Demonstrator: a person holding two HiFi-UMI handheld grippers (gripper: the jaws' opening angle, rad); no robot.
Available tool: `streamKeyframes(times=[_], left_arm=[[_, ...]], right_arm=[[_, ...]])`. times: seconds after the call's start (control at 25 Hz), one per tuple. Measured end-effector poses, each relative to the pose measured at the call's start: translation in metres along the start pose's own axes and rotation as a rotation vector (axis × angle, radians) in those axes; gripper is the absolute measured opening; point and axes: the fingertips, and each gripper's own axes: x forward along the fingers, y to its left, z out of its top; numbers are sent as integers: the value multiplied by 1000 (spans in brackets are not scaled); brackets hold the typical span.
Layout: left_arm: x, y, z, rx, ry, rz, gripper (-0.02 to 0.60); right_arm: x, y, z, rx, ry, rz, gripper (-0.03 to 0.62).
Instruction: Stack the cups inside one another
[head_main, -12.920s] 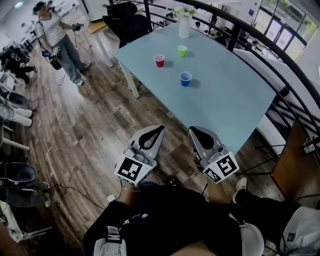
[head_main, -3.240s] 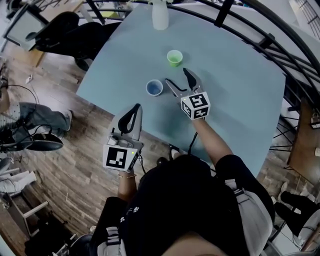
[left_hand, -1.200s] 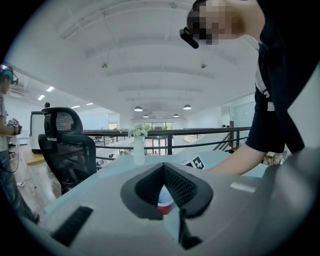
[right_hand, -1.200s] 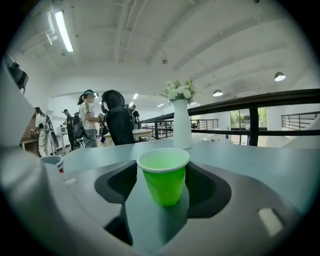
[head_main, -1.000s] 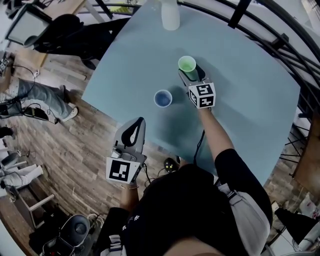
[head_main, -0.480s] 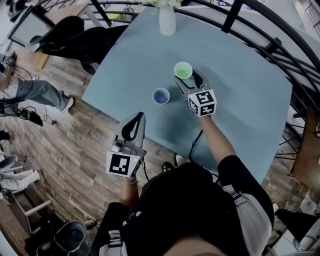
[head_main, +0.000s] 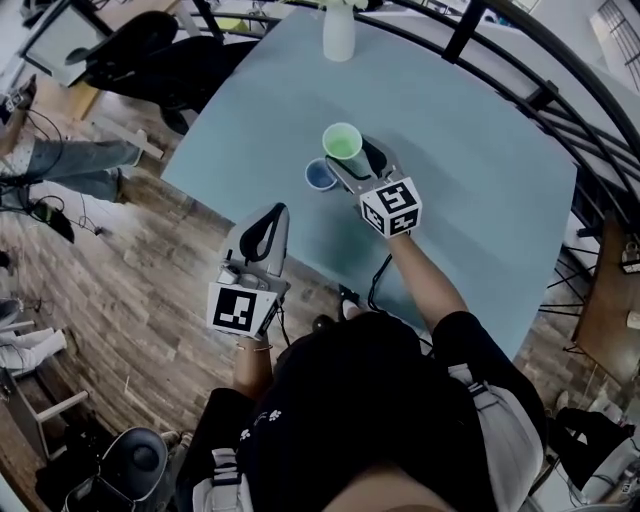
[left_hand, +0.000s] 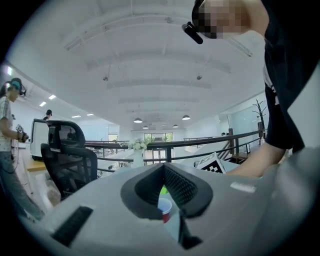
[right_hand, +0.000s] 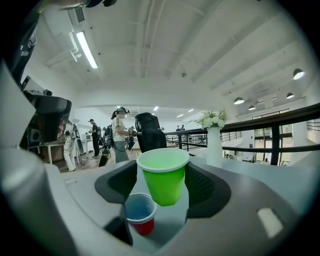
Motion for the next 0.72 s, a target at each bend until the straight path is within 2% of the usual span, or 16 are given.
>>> streamKeyframes(times=[0.32,0.72], left_arm=[[-11,4,6,0,-11,27,-14],[-20,7,3,2,-2,57,-14]], right_arm=[[8,32,-10,4,27,72,295],[12,46,-37,-13,87,93,296]])
